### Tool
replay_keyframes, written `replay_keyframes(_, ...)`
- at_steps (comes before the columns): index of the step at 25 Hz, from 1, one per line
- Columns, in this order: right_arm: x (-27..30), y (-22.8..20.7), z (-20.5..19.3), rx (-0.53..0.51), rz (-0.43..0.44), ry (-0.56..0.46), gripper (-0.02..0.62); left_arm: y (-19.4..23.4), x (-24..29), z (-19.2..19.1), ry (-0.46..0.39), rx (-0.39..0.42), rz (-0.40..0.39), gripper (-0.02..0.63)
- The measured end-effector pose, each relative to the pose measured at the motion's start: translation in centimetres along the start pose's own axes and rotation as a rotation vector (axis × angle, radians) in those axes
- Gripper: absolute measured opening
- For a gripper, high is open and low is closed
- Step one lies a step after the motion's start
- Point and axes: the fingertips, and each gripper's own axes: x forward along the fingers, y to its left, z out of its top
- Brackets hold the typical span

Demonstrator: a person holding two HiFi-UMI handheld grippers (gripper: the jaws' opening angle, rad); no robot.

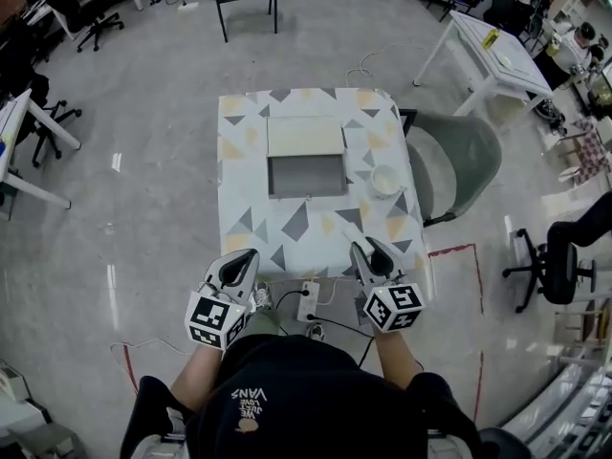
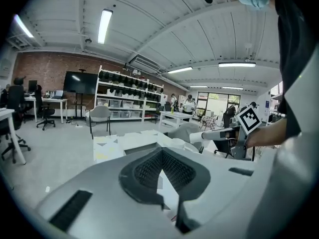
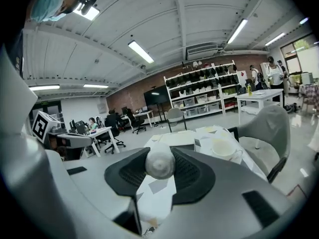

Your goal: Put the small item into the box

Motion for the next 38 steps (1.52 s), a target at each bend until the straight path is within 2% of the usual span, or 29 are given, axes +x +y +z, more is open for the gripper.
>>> replay_keyframes(8, 9.3, -1.8, -1.3, -0.09, -0.1, 0.084, 0.126, 7.0, 1.9, 0.9, -0.01, -0.038, 0.007, 0.006)
replay_keyframes(12, 13.8, -3.0, -2.4, -0.202, -0.135, 0.158, 0.126, 9.7, 2.4, 0.5, -0.001, -0.064, 0.016, 0.006)
replay_keyframes(17, 18.7, -4.8, -4.5, -0.271, -0.151, 0.259, 0.126, 12.0, 3.0, -0.5, 0.021, -0.088, 0.015, 0.006)
replay_keyframes(32, 28.1, -6.3, -7.3, -0.44, -0.146, 0.464, 0.126, 15.4, 2.0, -3.6, 0.053, -0.165, 0.071, 0.006)
replay_keyframes(38, 30.5, -7.0, -7.8, -0.485, -0.147, 0.51, 0.126, 15.4, 2.4, -4.5, 0.073, -0.174, 0.058, 0.006)
